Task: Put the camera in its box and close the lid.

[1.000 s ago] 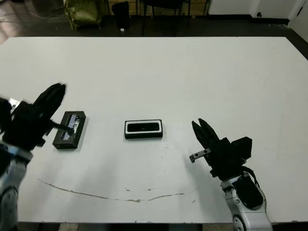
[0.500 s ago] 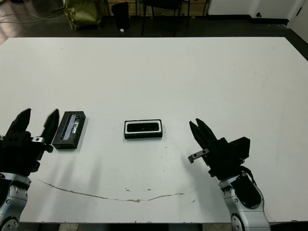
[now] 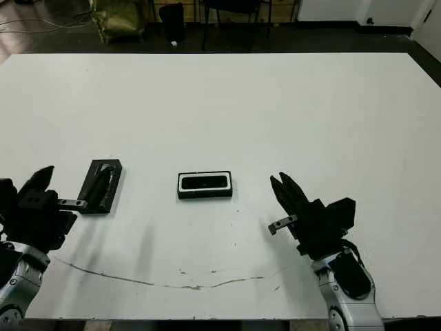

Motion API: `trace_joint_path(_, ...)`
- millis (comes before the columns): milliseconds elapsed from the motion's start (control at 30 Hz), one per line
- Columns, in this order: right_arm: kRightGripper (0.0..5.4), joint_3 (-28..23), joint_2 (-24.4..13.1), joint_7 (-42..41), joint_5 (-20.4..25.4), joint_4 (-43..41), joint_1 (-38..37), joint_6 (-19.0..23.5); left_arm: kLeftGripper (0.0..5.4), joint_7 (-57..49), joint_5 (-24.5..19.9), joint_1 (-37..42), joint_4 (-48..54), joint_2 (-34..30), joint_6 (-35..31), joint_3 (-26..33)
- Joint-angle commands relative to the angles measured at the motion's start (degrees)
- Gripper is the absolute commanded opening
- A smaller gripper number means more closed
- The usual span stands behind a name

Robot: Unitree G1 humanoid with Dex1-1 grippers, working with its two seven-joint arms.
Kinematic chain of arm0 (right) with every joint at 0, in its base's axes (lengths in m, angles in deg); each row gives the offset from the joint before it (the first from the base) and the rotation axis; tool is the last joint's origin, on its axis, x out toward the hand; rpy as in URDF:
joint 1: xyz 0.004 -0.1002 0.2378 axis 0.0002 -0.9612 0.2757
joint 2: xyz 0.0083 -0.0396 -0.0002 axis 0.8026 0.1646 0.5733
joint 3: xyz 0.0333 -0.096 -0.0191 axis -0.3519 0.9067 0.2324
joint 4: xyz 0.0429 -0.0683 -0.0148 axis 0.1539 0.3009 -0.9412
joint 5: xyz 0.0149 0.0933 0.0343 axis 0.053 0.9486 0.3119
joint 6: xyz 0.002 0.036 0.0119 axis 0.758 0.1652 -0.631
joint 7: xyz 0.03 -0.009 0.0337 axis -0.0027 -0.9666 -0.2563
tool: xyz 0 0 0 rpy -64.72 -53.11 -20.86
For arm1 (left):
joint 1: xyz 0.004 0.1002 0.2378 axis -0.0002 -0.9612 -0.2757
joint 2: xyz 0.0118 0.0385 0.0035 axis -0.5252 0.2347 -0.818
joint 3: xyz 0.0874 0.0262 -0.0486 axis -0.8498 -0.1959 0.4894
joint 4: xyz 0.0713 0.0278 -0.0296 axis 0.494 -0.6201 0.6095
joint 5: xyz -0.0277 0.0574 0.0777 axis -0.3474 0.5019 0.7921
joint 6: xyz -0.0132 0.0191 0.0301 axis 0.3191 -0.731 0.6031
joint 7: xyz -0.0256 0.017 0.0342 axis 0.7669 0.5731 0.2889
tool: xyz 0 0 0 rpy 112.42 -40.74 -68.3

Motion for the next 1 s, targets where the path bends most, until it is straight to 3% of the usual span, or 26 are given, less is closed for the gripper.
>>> trace_joint_path(33, 0.0, 0.06, -0.17, 0.11, -0.31, 0.54, -0.75, 0.52, 5.37, -1.49, -0.98, 0.67, -1.38, -0.55, -2.64, 0.67)
trace_joint_path(500, 0.0, 0.58, -0.09, -0.35, -0.74, 1.59, -1.22, -1.37, 5.37, -6.1, -2.22, 1.98, -0.66, -0.77, -7.86, 0.91)
trace_joint_path(1000, 0.0, 1.54, 0.14, 0.63, -0.28, -0.31, -1.75, 0.91, 5.37, -6.29, -0.21, 2.93, -0.15, -5.08, -11.91, -1.22)
